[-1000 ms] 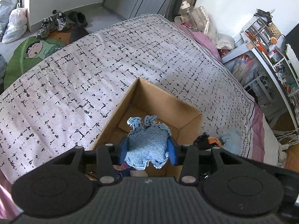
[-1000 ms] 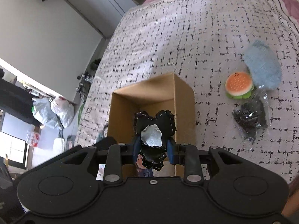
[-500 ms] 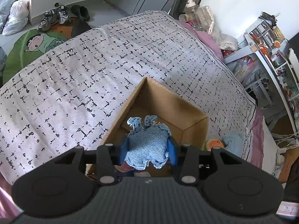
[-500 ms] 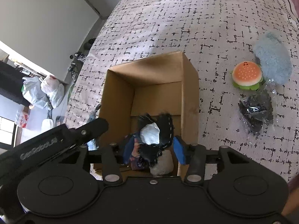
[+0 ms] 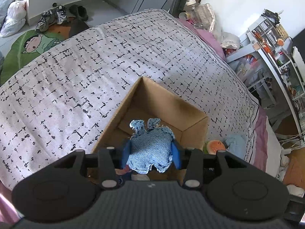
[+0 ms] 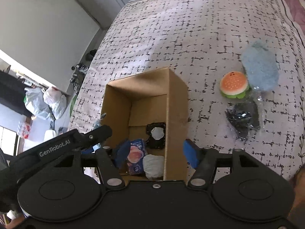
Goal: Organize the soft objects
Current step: 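Open the left gripper to drop the denim plush into the box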
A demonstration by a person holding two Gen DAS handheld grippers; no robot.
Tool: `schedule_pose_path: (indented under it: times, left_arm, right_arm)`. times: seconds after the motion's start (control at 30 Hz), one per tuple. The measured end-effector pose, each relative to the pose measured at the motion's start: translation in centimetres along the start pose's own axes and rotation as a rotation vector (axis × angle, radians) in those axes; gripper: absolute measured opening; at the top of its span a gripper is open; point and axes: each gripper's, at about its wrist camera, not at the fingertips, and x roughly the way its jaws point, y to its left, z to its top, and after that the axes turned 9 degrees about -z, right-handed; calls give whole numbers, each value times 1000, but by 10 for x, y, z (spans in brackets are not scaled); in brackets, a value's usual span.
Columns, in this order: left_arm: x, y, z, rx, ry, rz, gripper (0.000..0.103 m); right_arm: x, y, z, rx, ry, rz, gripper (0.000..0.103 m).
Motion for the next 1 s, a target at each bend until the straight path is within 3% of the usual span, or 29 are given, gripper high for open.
schedule_pose_path:
  times: [0.17, 0.37, 0.87, 1.0]
  left_arm:
    - [-1, -9, -2, 25, -19, 18, 48]
    - [-12, -23, 1, 63, -73, 89, 70]
    - [-21, -44, -20, 81, -54, 139, 72]
    - [-19, -56, -29, 99, -55, 142, 74]
  right_arm:
    - [-4, -12, -1, 24, -10, 6, 62]
    - [-10, -27, 1, 57, -17, 27, 62]
    - [-26, -81, 2, 69, -41, 54, 67]
    - [-32, -100, 5, 72, -62, 59, 77]
